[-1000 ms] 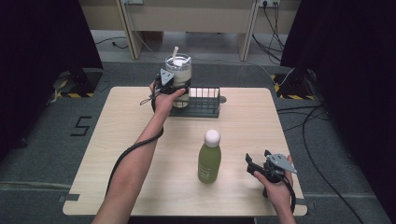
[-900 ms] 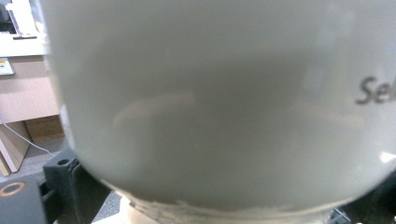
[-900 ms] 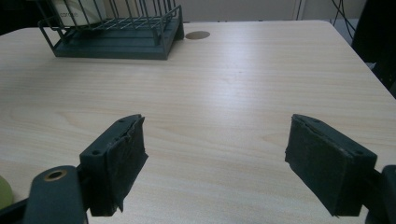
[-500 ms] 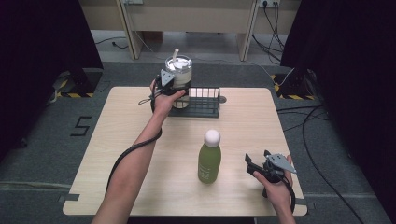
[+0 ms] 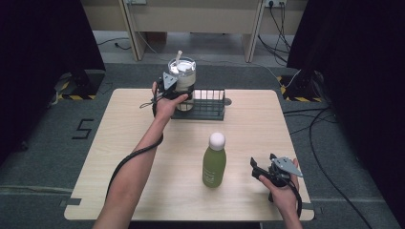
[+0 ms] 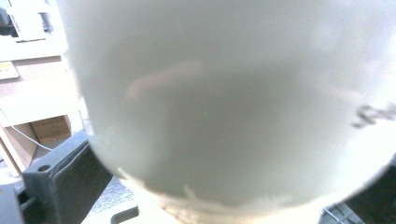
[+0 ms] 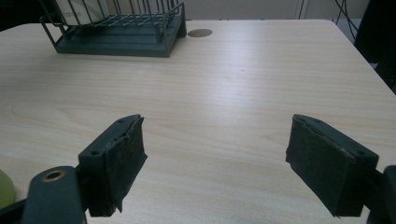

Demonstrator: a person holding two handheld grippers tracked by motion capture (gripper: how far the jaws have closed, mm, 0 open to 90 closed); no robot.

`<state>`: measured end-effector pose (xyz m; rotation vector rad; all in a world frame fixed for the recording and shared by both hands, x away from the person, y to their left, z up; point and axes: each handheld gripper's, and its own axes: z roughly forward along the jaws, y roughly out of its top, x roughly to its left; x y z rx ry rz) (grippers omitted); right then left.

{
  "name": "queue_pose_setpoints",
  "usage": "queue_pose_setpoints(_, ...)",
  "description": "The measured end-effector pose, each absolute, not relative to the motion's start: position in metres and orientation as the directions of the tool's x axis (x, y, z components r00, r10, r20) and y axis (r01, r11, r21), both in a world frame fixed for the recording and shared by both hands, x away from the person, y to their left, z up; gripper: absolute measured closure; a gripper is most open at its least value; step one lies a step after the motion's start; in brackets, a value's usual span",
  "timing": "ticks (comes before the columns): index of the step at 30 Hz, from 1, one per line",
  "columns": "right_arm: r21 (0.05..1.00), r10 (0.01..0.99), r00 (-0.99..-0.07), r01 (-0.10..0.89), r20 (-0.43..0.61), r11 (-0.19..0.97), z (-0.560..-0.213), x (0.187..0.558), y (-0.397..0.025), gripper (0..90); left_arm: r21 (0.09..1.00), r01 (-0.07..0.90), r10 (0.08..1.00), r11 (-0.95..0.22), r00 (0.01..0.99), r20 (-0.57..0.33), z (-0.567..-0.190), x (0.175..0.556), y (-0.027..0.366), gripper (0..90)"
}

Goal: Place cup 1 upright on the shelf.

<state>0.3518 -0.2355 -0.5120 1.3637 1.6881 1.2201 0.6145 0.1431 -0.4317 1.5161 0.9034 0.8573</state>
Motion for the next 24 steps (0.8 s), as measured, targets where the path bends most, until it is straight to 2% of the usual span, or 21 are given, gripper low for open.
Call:
queue_pose_setpoints(11, 0.929, 0.966, -0.249, 0.369, 0.069, 0.028, -0.511, 0.351, -0.236, 18.9, 0.990, 0.065, 0.890, -0.128, 0.448, 0.086, -0.427, 0.597, 0.155, 0.0)
queue_pose_setpoints(24, 0.932, 0.964, -0.258, 0.360, 0.059, 0.039, -0.508, 0.351, -0.234, 18.9, 0.990, 0.052, 0.886, -0.130, 0.455, 0.092, -0.424, 0.575, 0.167, 0.0)
